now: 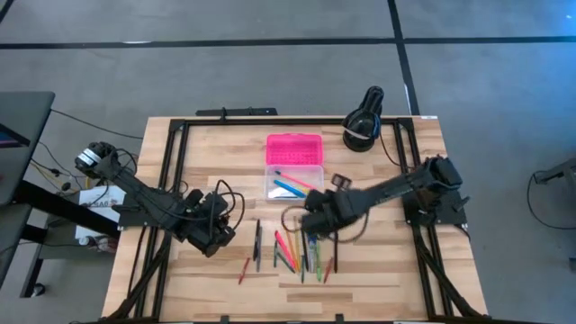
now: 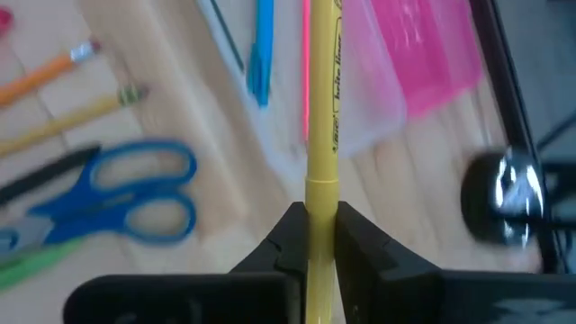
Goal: Pick & place school supplies into a supply box
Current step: Put the yellow pen into the pink supply box
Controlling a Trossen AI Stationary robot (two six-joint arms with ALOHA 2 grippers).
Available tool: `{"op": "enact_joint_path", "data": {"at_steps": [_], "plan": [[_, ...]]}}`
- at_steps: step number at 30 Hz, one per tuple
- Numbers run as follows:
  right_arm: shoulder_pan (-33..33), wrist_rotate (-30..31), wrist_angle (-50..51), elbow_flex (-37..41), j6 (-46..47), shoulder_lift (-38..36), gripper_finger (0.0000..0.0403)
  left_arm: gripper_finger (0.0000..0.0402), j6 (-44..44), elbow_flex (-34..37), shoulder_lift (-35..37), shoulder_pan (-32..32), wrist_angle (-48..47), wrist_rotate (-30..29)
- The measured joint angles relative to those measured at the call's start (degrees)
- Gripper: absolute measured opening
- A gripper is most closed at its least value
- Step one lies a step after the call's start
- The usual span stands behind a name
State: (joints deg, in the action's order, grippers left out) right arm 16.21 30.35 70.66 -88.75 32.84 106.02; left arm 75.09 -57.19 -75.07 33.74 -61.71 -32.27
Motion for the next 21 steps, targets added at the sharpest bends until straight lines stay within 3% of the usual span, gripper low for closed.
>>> {"op": "enact_joint_path", "data": {"at_steps": [7, 21], "plan": [[-6.8, -0.3, -9.9, 0.0, -13.0, 0.0, 0.0026, 0.0132, 5.3, 0.0, 0.0, 3.7, 0.0, 0.0], [-14.5, -4.4, -26.6, -0.1, -22.5, 1.2, 0.0021, 0.0132, 13.5, 0.0, 0.0, 8.4, -0.2, -3.1]]}}
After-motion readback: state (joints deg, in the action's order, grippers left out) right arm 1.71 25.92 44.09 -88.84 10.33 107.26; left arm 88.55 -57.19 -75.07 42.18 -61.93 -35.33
